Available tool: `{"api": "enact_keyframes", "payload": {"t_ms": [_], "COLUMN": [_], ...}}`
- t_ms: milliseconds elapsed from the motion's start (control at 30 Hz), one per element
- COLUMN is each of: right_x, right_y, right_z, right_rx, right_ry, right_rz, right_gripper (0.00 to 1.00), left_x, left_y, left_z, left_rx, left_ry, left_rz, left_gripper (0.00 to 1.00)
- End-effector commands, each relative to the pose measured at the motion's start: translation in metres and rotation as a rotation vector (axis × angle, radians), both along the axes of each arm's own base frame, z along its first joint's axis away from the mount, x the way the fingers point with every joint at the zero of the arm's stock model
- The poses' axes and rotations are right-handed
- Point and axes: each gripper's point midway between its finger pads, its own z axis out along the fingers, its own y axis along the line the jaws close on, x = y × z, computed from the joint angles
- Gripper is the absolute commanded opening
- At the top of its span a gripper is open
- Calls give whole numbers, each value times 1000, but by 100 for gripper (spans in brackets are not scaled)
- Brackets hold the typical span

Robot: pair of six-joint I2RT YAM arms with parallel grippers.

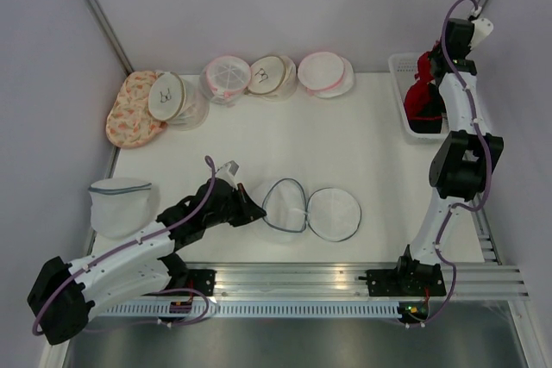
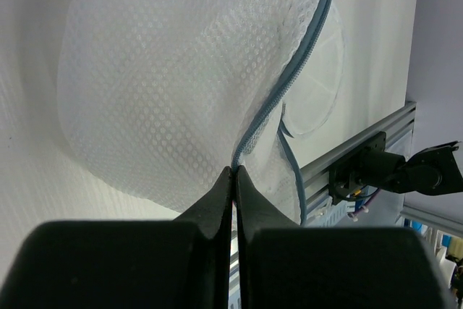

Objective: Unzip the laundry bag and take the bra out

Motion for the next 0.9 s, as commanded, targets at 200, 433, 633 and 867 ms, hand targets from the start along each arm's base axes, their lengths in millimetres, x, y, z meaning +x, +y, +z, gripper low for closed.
{"api": "enact_keyframes", "payload": {"t_ms": [200,433,633,867], "right_x": [-33,-42,-90,-201], "right_y": [-25,-10,34,173], "right_z": [-26,24,84,16], "right_rx": [-24,-30,-24,6], "right_ry": [105,24,-23,78], "right_rz": [-182,-89,20,250], "right_gripper": [0,98,98,98], "left_x": [-2,-1,1,6], "left_y": [-1,1,7,23], "left_z": [7,13,16,17], "left_rx": [-46,-60,-56,-65], "left_ry": [-6,-24,-37,-59], "left_rz": [9,22,55,151], "left_gripper": [2,2,2,2]}}
